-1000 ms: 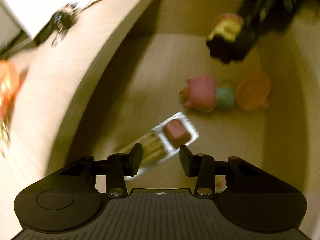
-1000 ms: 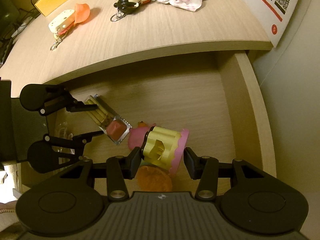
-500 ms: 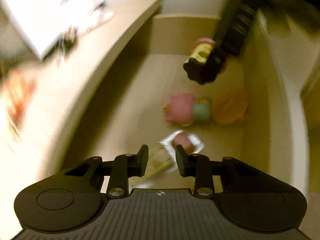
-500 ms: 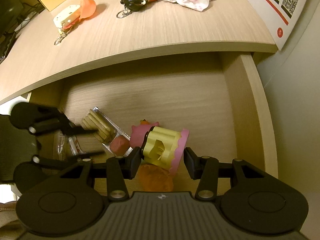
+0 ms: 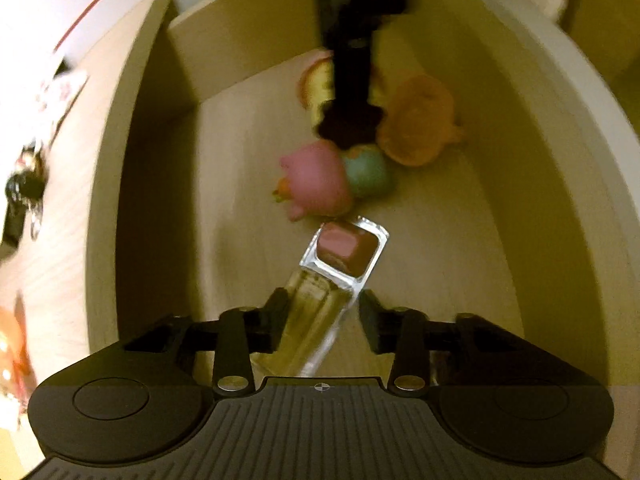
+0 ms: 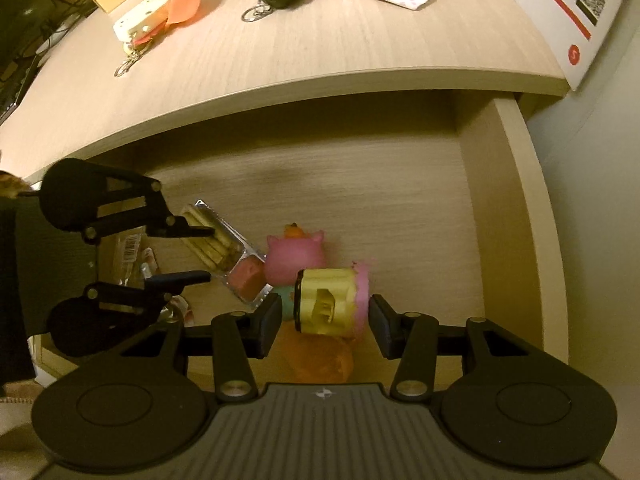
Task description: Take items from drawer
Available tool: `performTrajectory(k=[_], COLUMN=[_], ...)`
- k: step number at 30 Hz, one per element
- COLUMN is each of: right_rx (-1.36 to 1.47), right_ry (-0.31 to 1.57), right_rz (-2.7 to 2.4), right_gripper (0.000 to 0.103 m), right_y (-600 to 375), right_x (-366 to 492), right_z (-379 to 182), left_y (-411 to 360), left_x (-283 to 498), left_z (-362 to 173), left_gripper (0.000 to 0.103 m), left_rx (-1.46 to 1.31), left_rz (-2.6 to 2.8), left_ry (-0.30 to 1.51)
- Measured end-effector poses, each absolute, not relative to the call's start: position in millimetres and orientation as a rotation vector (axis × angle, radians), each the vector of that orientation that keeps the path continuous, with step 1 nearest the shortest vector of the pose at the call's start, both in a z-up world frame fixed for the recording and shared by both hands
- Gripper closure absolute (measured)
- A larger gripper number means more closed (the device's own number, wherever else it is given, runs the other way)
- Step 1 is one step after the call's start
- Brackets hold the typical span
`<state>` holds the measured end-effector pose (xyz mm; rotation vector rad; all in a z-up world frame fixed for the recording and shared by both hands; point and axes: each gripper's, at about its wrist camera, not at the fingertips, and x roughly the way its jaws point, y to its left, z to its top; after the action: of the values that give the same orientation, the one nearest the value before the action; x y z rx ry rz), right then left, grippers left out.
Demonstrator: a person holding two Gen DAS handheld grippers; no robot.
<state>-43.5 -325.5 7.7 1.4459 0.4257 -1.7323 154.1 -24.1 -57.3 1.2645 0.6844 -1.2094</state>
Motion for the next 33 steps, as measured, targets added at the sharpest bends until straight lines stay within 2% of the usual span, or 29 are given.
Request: performTrajectory(k=[4, 10, 11, 13, 17, 24, 32, 33], right_rx=[1.425, 1.422, 1.414, 1.399, 1.337, 1.188, 1.002, 0.969], right_ry=[0.432, 0.476, 0.483, 0.483, 0.516, 0.716, 0.988, 0.991], right_rz=[-1.744, -1.731, -1.729, -1.711, -1.641, -1.464, -1.289, -1.282], right_gripper=[0.055, 0.055, 0.055, 0.055, 0.055, 0.049, 0.048, 0.057], right_y=[-323, -320, -322, -326, -343, -396, -449, -451], right_x=[-45, -48, -48, -47, -40, -7, 39, 43], right_z=[8, 4, 5, 8, 13, -3, -49, -49], left_y=[-26, -10, -7, -3, 14, 54, 69, 70], left_x=[168, 168, 165, 161, 167, 188, 193, 193], left_z=[-50, -41, -40, -37, -32, -14, -5, -3], left_gripper=[0.054, 0.053, 0.054, 0.062, 0.064, 0.064, 0.065, 0.065], left_rx=[1.088, 0.826, 0.806, 0.781, 0.612, 0.291, 0.259, 0.258], left_rz=[-1.158, -1.062, -1.052, -1.016, -0.867, -0.57, -0.476, -0.473], left_ry=[0.79, 0.902, 0.908, 0.92, 0.973, 1.116, 1.069, 1.063])
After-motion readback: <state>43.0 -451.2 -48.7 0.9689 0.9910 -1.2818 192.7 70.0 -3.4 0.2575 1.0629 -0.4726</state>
